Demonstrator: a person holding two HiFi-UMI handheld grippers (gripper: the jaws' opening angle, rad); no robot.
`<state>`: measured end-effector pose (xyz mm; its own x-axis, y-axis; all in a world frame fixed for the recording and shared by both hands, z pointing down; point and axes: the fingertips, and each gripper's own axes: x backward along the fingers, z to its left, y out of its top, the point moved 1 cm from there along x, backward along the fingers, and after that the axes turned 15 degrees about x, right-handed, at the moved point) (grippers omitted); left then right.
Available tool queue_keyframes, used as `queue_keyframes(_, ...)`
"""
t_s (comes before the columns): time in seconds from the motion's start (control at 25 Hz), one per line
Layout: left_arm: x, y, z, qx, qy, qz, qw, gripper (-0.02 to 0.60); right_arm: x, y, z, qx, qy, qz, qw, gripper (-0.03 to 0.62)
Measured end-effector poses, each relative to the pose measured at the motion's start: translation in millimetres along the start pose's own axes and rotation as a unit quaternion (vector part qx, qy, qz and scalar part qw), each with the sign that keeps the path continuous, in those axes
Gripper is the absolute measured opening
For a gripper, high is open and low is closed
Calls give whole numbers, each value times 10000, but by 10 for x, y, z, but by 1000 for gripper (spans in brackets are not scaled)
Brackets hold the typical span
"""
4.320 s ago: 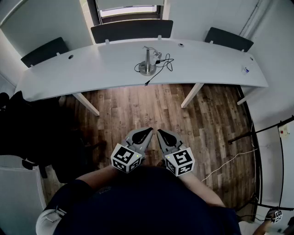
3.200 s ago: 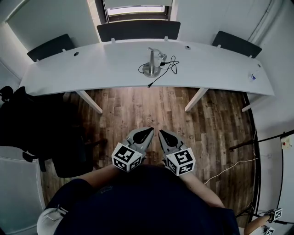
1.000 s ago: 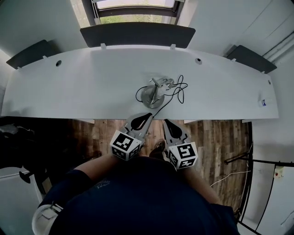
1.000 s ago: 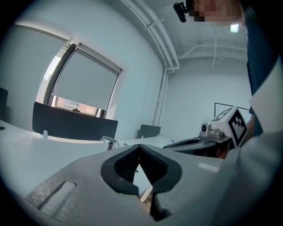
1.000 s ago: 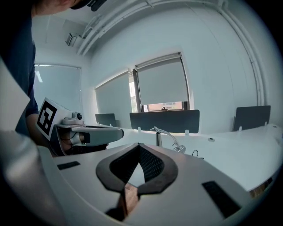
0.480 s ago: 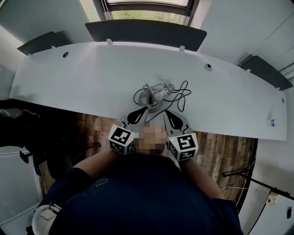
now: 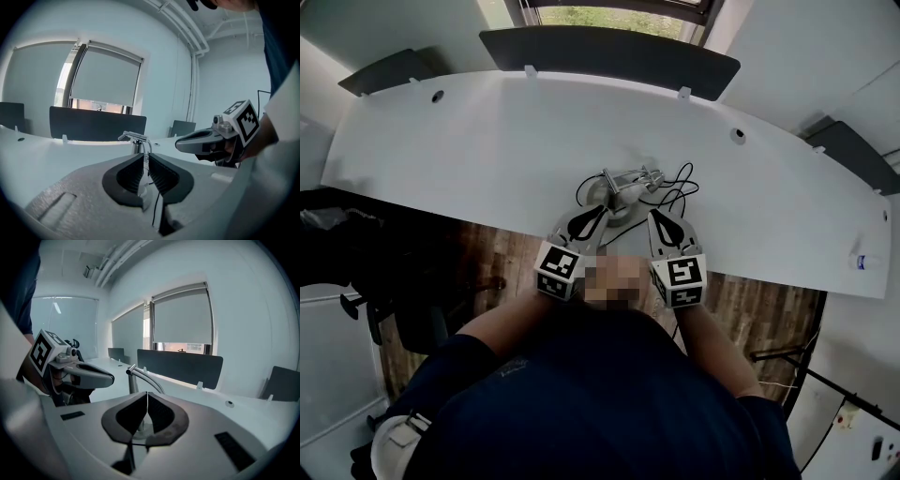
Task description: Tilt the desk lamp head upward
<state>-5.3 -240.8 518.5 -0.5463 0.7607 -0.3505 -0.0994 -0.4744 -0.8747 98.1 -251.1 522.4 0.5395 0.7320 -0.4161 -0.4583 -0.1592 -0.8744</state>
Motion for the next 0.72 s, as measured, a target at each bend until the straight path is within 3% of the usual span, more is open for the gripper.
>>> queue_keyframes(0.36,-268,-113,174,-159,-292,155,9993,109,-356,-239,-55,395,-207,429,9981,19)
queue_keyframes(0.48,-383,-134,220,-173,-327,191,9991,137,-508,-289,-119,619,-286,489,9965,72)
queue_keyframes(0.72,-573,-192,273,-322,-322,216,9987,146,-738,-406,-264,1067,-467,675,9909,120)
